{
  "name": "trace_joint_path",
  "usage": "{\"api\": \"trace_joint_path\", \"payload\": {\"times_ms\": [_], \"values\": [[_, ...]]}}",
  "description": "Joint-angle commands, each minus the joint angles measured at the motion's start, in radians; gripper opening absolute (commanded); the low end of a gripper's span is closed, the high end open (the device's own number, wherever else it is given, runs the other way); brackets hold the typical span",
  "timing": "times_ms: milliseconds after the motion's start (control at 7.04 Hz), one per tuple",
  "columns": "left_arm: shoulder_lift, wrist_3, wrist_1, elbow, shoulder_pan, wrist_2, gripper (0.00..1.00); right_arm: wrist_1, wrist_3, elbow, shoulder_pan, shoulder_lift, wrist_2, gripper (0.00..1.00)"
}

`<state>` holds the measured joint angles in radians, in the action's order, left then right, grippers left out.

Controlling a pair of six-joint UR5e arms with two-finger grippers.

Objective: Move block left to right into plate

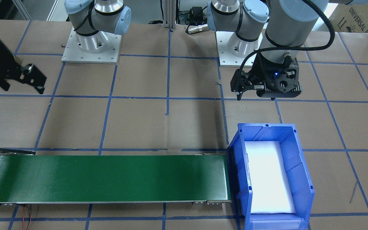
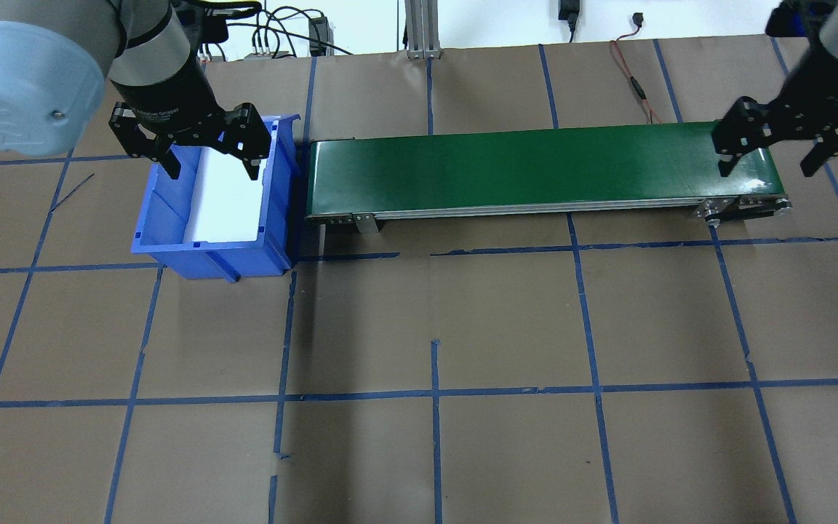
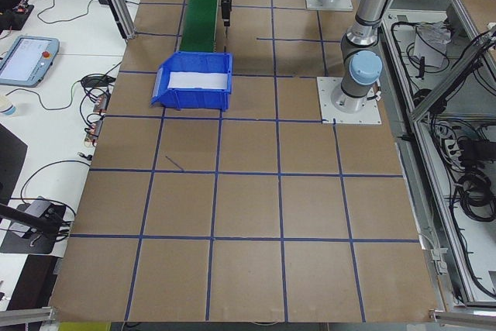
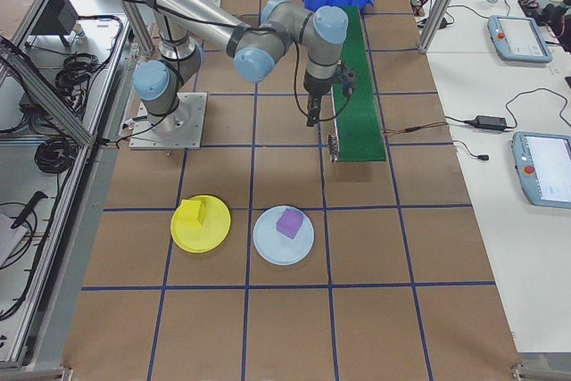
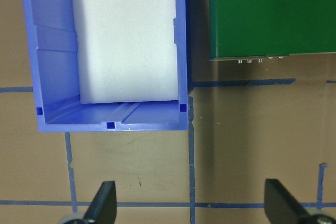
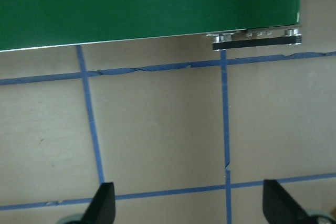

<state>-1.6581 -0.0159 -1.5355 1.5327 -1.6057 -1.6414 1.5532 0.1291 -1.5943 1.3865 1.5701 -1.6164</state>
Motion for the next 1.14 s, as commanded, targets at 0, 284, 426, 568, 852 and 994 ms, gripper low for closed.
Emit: {"api": "trace_joint_path", "payload": {"times_ms": [0, 284, 426, 568, 852, 994], "values": [[0.001, 0.008, 0.000, -0.003, 0.000, 0.000, 1.00, -0.062, -0.150, 0.034, 0.216, 0.038, 0.007, 1.00], [0.001, 0.007, 0.000, 0.001, 0.000, 0.000, 1.00, -0.061, -0.195, 0.066, 0.198, 0.025, 0.035, 1.00], [0.001, 0.010, 0.000, 0.003, 0.000, 0.000, 1.00, -0.070, -0.192, 0.071, 0.162, 0.019, 0.070, 1.00], [0.001, 0.010, 0.000, 0.003, -0.002, 0.000, 1.00, -0.077, -0.190, 0.070, 0.167, 0.024, 0.038, 1.00], [0.001, 0.007, 0.000, 0.003, -0.002, 0.000, 1.00, -0.076, -0.194, 0.070, 0.170, 0.024, 0.042, 1.00], [0.001, 0.004, 0.000, 0.003, -0.002, 0.000, 1.00, -0.079, -0.197, 0.068, 0.169, 0.027, 0.044, 1.00]]}}
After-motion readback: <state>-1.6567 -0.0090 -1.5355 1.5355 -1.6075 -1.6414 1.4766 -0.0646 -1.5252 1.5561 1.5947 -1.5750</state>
